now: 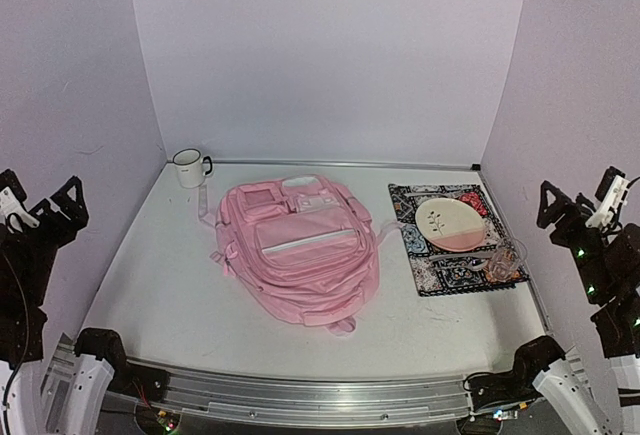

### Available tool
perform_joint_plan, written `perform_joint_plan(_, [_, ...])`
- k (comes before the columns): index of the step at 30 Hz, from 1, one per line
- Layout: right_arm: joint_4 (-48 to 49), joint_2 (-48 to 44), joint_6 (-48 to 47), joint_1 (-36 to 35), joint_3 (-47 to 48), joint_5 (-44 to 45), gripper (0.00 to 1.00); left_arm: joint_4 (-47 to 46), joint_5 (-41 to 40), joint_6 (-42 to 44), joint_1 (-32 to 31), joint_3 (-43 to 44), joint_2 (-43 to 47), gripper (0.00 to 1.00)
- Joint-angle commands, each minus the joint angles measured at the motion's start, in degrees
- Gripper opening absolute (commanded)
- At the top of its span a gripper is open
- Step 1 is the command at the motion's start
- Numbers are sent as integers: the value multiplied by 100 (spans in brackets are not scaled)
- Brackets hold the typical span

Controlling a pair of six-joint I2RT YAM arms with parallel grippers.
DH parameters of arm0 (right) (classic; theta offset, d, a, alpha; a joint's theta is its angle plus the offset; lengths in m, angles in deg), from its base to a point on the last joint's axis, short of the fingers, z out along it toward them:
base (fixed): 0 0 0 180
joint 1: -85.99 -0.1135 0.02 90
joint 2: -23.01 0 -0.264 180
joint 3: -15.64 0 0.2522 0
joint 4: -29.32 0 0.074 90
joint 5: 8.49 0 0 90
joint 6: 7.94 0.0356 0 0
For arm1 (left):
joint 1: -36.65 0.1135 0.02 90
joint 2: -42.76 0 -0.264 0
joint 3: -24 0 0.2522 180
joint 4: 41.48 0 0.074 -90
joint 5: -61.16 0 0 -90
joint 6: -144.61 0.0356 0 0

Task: Pack the student bag
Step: Reset both arms

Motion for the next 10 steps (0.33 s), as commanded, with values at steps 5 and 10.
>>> perform_joint_plan(5, [189, 157, 8, -11, -25, -21, 98, 3, -117, 79, -74, -62, 85, 99])
perform_joint_plan(10, [206, 189, -2, -12, -36, -2, 98, 2, -117, 70, -99, -72, 114, 99])
